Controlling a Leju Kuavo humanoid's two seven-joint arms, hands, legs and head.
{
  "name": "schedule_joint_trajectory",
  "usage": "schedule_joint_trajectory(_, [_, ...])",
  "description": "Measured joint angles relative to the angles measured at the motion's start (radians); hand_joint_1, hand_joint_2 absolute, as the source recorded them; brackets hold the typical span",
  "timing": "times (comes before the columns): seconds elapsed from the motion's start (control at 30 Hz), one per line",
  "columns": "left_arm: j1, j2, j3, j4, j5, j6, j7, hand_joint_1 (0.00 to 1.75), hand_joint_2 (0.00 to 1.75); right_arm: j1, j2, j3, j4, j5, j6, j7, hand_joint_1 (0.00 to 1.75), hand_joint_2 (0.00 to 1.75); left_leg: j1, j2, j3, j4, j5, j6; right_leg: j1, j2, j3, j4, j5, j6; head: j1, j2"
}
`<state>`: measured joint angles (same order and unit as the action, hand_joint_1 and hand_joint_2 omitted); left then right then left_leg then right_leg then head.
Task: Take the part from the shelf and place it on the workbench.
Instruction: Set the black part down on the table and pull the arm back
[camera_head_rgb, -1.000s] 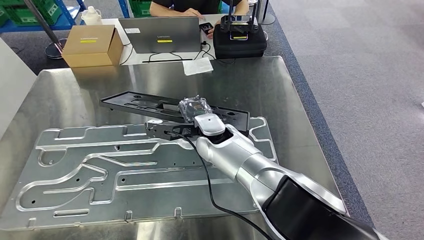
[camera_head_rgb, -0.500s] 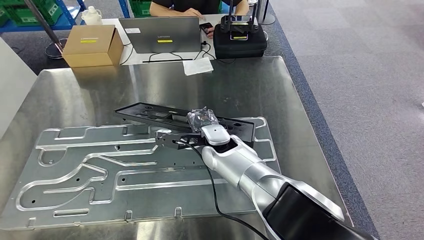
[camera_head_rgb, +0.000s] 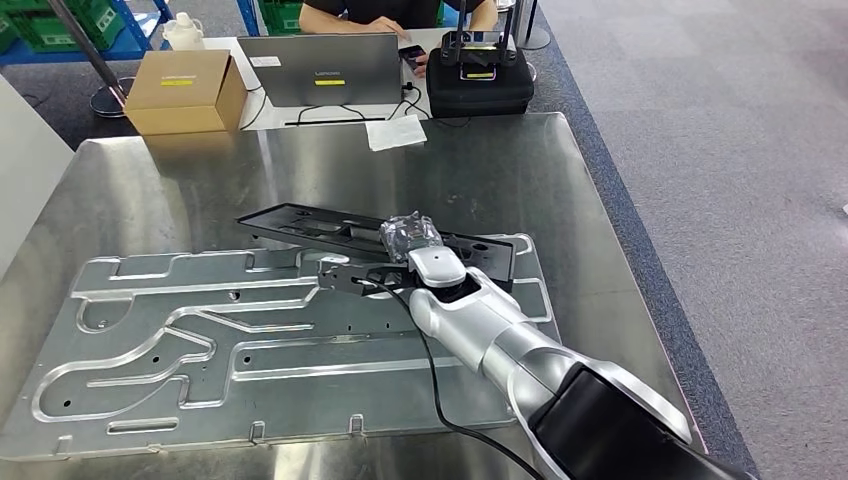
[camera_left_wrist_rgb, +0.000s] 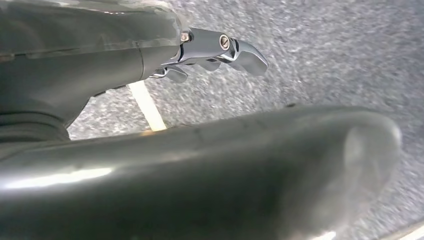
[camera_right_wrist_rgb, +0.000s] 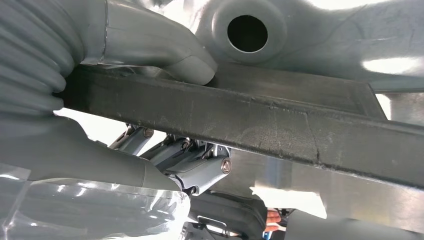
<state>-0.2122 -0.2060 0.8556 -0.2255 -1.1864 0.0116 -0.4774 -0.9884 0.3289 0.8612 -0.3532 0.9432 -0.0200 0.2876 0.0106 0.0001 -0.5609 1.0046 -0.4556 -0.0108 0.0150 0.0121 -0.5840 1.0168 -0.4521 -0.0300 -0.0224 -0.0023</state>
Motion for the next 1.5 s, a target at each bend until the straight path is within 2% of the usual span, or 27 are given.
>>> schedule_joint_trajectory(0.2, [0.0, 0.0, -0.021, 0.0, -0.01, 0.013, 0.061, 0.0, 0.0, -0.002, 0.002, -0.017, 0.0, 0.015, 0.005, -0.006, 1.75, 1.75, 0.0, 0.0, 0.0, 0.0, 0.0, 0.0, 0.0, 0.0, 0.0, 0.0, 0.0, 0.0, 0.0, 0.0])
schedule_joint_trajectory(0.43, [0.0, 0.0, -0.037, 0.0, -0.011, 0.006, 0.087, 0.0, 0.0, -0.003, 0.007, -0.026, -0.001, 0.026, 0.008, -0.008, 1.75, 1.75, 0.0, 0.0, 0.0, 0.0, 0.0, 0.0, 0.0, 0.0, 0.0, 0.0, 0.0, 0.0, 0.0, 0.0])
schedule_joint_trajectory(0.47, [0.0, 0.0, -0.038, 0.0, -0.01, 0.002, 0.09, 0.0, 0.0, -0.003, 0.007, -0.026, -0.001, 0.027, 0.008, -0.009, 1.31, 1.75, 0.0, 0.0, 0.0, 0.0, 0.0, 0.0, 0.0, 0.0, 0.0, 0.0, 0.0, 0.0, 0.0, 0.0])
schedule_joint_trajectory(0.57, [0.0, 0.0, -0.04, 0.0, -0.007, -0.002, 0.102, 0.0, 1.31, -0.002, 0.007, -0.03, 0.0, 0.029, 0.007, -0.009, 0.0, 1.75, 0.0, 0.0, 0.0, 0.0, 0.0, 0.0, 0.0, 0.0, 0.0, 0.0, 0.0, 0.0, 0.0, 0.0])
schedule_joint_trajectory(0.6, [0.0, 0.0, -0.041, 0.0, -0.008, -0.001, 0.11, 0.0, 1.75, -0.002, 0.007, -0.032, 0.0, 0.031, 0.006, -0.009, 0.0, 1.75, 0.0, 0.0, 0.0, 0.0, 0.0, 0.0, 0.0, 0.0, 0.0, 0.0, 0.0, 0.0, 0.0, 0.0])
schedule_joint_trajectory(0.83, [0.001, 0.0, -0.047, 0.0, -0.018, 0.011, 0.146, 0.0, 1.75, 0.0, 0.007, -0.048, 0.0, 0.035, 0.004, -0.007, 0.0, 1.75, 0.0, 0.0, 0.0, 0.0, 0.0, 0.0, 0.0, 0.0, 0.0, 0.0, 0.0, 0.0, 0.0, 0.0])
schedule_joint_trajectory(1.5, [0.001, -0.013, -0.071, 0.0, -0.018, 0.005, 0.143, 0.0, 1.75, 0.015, -0.015, -0.106, 0.0, 0.033, -0.011, -0.006, 0.0, 1.75, 0.0, 0.0, 0.0, 0.0, 0.0, 0.0, 0.0, 0.0, 0.0, 0.0, 0.0, 0.0, 0.0, 0.0])
